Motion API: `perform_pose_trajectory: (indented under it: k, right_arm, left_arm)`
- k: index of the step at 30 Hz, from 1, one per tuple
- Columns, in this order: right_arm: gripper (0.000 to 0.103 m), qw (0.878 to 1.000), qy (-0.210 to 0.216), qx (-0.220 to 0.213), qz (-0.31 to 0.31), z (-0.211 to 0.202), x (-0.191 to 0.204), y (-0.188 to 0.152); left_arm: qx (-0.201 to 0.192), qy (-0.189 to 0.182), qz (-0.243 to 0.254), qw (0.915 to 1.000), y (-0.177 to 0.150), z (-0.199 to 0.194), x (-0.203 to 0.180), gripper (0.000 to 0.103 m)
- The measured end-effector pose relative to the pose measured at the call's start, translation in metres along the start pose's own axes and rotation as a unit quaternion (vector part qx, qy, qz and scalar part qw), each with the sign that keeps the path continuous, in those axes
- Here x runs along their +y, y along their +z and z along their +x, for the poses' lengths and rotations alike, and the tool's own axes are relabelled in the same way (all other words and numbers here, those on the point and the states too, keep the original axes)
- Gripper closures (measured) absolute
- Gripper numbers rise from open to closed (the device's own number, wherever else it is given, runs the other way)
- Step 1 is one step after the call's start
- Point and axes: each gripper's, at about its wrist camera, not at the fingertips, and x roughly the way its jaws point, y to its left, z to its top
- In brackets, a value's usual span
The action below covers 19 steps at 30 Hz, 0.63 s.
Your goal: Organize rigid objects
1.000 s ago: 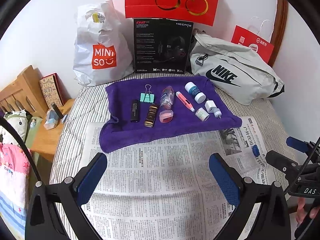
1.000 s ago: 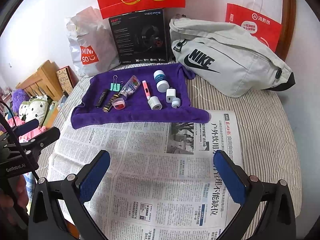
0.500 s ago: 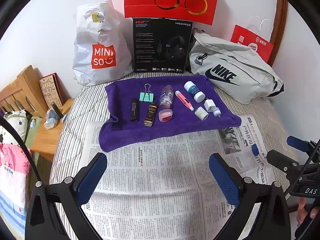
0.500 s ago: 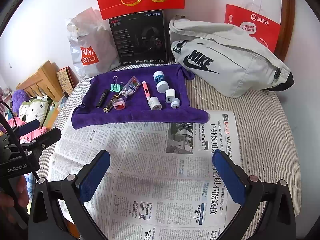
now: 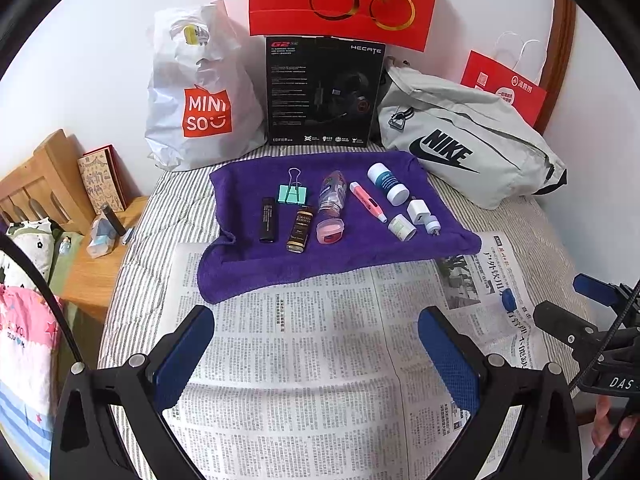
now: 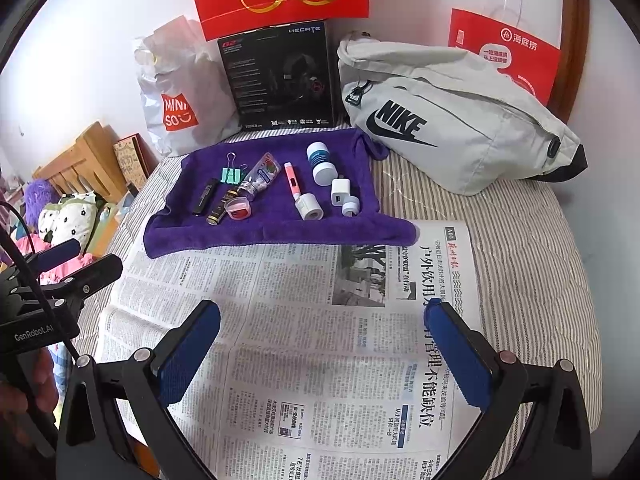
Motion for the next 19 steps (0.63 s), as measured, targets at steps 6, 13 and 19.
perform_pose_trajectory:
  k: [6,13,19]
  right_arm:
    - [0.0,1.0,0.0,0.001,0.0,-0.0005,-0.0016,-0.0004]
    - [0.0,1.0,0.0,0.001,0.0,-0.0003,-0.0016,-0.0005]
    - [0.0,1.0,0.0,0.001,-0.001,0.0001,-0.0019,-0.0001]
  left_arm:
    - [0.002,0.001,0.0,1.0,0.0003,-0.0007,-0.0012,0.0]
    - [0.0,0.0,-0.001,1.0,0.0009,-0.0011,-0.0017,0.0]
    - [-0.009,-0.004,0.006,0.9999,0.0045,-0.0019,-0.0041,0.0]
